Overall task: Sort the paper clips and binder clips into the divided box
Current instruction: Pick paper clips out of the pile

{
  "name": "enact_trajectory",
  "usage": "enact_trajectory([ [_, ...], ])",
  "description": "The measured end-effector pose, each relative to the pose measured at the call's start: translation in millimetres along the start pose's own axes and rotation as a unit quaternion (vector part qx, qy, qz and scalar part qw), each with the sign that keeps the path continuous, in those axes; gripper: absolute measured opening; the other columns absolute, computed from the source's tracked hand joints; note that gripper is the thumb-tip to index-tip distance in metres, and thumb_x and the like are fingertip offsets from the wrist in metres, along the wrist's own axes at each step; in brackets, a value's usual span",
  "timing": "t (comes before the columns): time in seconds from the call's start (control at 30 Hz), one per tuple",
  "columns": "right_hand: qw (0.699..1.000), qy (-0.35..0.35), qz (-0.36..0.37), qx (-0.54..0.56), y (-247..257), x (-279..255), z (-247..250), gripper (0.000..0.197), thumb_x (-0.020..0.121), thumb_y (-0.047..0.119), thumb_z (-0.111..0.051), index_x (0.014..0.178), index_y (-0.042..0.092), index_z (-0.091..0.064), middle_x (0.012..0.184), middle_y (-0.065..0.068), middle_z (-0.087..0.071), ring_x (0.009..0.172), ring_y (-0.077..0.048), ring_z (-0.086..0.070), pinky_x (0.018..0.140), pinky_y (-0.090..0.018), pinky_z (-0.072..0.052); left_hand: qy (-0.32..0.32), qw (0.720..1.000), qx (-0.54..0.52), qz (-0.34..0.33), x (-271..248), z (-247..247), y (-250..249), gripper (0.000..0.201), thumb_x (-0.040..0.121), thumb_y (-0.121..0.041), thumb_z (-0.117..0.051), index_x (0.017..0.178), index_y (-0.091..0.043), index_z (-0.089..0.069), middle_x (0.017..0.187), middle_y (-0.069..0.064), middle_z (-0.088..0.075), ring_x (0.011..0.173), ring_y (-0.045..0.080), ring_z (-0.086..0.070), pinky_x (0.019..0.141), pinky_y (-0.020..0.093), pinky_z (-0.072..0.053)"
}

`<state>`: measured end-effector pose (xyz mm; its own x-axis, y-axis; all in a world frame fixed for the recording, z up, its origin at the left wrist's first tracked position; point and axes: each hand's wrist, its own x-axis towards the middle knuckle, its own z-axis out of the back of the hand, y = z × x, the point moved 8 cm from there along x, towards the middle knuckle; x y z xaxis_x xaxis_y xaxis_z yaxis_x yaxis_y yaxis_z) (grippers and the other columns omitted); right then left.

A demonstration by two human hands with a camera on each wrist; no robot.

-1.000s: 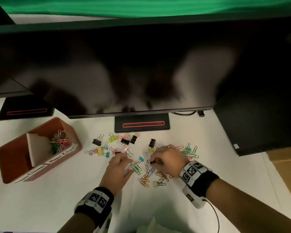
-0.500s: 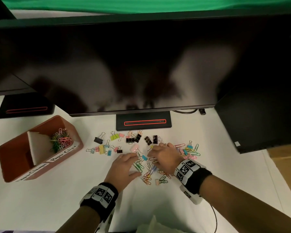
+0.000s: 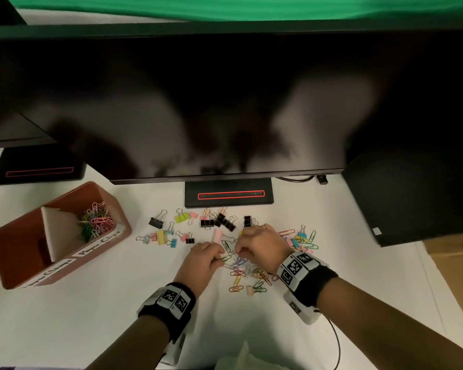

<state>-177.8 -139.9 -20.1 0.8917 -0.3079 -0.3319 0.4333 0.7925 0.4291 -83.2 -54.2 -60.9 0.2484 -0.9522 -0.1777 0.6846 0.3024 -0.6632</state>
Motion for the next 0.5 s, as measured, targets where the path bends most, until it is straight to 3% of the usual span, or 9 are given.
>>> enact_trajectory([
  [0.1,0.998,0.046,0.036,-0.025,12,-2,-11,0.024,0.090,0.029,-0.055,0.112,0.023,-0.062,0.113,-0.001,-0.059,0.106,-0.022,-0.055,0.097,-0.039,-0.035,0.005,1.000,0.004,-0.004,2,3,3,0.019,0.081,-0.015,-0.068,0.100,-0.015,-0.067,0.092,-0.001,-0.061,0.089,0.014,-0.050,0.080,0.025,-0.041],
  [0.17,0.993,0.092,0.033,-0.062,14,-4,-25,0.038,0.087,0.033,-0.059,0.123,0.022,-0.053,0.121,-0.003,-0.053,0.112,-0.024,-0.052,0.099,-0.042,-0.032,0.019,1.000,-0.007,-0.013,1,5,5,0.025,0.078,-0.020,-0.071,0.103,-0.016,-0.067,0.095,-0.007,-0.056,0.090,0.011,-0.051,0.082,0.025,-0.045],
  [0.27,0.991,0.104,0.014,-0.084,11,-5,-36,0.054,0.083,0.034,-0.065,0.131,0.020,-0.046,0.129,-0.005,-0.046,0.118,-0.026,-0.047,0.105,-0.046,-0.029,0.073,0.997,-0.017,-0.017,-5,2,8,0.047,0.073,-0.028,-0.076,0.117,-0.018,-0.061,0.105,-0.009,-0.049,0.096,0.006,-0.048,0.086,0.010,-0.036],
  [0.37,0.996,0.073,-0.005,-0.059,10,0,-36,0.043,0.086,0.029,-0.061,0.126,0.018,-0.051,0.125,-0.005,-0.050,0.117,-0.027,-0.048,0.104,-0.045,-0.031,0.081,0.996,0.012,-0.025,-6,0,5,0.049,0.075,-0.023,-0.074,0.121,-0.017,-0.058,0.107,-0.005,-0.049,0.097,0.007,-0.047,0.088,0.016,-0.041],
  [0.5,0.999,0.046,-0.018,-0.016,9,9,-30,0.021,0.090,0.027,-0.054,0.107,0.019,-0.064,0.111,-0.001,-0.061,0.107,-0.023,-0.055,0.094,-0.038,-0.037,0.031,0.999,0.015,-0.021,0,3,0,0.025,0.081,-0.014,-0.068,0.105,-0.014,-0.067,0.099,0.003,-0.058,0.090,0.014,-0.050,0.083,0.026,-0.044],
])
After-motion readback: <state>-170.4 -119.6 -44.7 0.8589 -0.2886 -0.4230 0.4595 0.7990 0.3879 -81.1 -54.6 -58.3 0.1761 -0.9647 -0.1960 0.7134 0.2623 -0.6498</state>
